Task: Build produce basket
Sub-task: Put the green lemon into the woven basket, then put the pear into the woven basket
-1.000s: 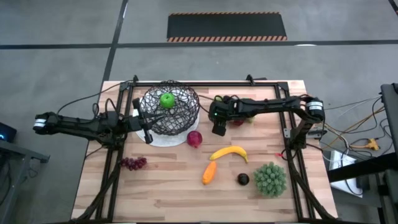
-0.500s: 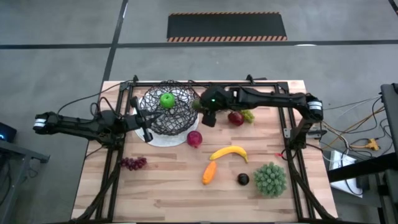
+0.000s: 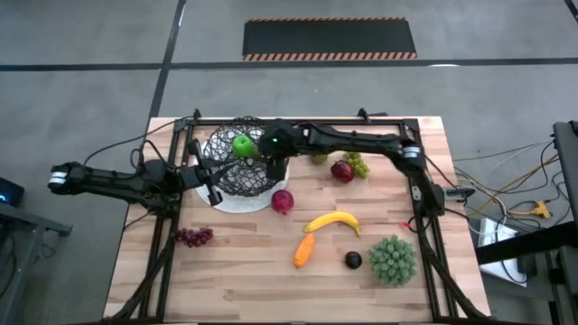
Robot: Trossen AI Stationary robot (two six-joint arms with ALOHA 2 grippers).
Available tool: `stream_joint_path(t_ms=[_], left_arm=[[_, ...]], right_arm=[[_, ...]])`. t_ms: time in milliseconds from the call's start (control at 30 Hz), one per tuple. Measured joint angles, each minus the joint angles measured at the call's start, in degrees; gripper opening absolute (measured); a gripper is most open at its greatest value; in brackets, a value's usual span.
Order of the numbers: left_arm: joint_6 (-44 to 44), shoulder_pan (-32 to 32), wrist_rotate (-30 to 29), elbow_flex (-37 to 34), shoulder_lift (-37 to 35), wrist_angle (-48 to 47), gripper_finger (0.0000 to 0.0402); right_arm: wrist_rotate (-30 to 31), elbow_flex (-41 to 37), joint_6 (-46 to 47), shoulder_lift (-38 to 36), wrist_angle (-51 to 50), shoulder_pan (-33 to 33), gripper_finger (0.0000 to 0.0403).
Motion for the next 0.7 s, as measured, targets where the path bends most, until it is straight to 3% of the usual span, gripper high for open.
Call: stream_joint_path(t_ms=[333,700], left_arm=[[0.0,0.0,0.0,-0.1,0.0,-0.1,0.0010],[0.0,0.0,0.0,-0.1,0.1,-0.1,0.0010]], right_arm=[[-2.3,11.3,-1.7,11.8,-7.8,-3.6,0.0162],[-2.7,13.7,-3.1,13.2,-8.4,-4.2,0.0110]])
